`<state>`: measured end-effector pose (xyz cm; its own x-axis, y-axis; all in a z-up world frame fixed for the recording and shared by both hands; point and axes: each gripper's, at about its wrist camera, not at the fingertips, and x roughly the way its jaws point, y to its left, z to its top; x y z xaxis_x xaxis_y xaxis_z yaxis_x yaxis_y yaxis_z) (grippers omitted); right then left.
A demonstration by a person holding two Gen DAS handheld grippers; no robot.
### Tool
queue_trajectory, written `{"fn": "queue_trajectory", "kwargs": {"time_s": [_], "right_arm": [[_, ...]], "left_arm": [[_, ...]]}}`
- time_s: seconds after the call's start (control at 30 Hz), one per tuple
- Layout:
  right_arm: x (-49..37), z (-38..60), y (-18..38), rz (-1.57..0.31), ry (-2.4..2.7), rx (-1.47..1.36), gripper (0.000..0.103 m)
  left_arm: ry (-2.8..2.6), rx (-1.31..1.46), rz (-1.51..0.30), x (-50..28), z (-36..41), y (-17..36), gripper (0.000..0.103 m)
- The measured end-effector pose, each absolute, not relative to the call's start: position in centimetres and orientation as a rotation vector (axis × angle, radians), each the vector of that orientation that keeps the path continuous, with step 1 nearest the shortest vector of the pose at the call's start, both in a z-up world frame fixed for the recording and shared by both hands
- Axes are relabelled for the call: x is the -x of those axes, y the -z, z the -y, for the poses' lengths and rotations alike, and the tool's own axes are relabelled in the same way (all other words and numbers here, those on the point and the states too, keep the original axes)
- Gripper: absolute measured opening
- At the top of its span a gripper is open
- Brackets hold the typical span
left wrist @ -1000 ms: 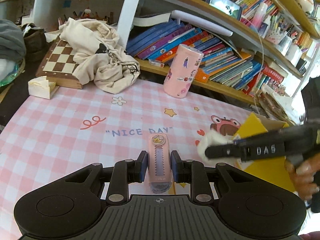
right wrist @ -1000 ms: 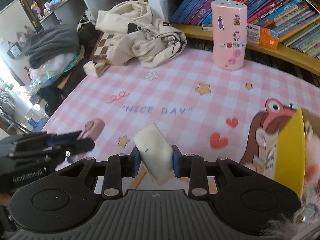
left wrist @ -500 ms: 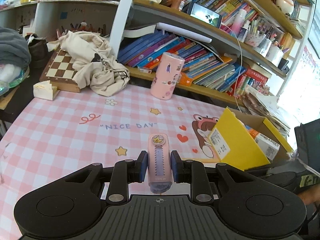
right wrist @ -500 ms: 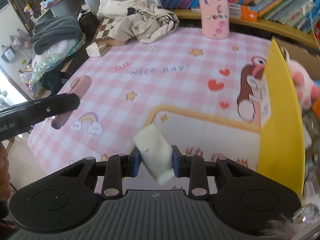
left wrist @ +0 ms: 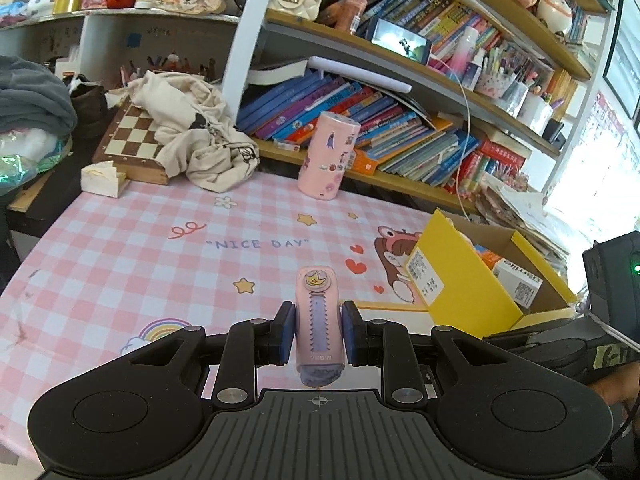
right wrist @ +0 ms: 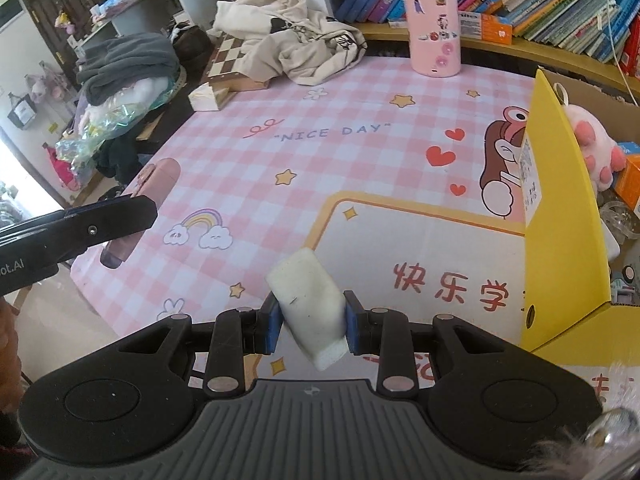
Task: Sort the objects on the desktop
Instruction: 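Lift and carry the pink stick and white block toward the yellow box with both tools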
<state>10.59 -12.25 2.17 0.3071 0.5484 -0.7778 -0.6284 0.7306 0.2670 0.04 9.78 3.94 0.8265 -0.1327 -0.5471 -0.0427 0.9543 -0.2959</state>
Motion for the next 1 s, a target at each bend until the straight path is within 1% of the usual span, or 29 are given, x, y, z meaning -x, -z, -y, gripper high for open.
{"fn": "queue_trajectory", "kwargs": {"time_s": [0.5,1.0], "right_arm": [[-7.8,12.9,-3.1,-0.952,-0.781,0.114,0.029],[-6.7,18.1,-3.4,-0.944,-0.623,0.025,0.028]], "left_arm": [[0.058,0.314,-0.571,2.4,-9.2,-4.3,0.023],[0.212,0.264,-0.593,0.9,-5.7,-4.1,0.023]]}}
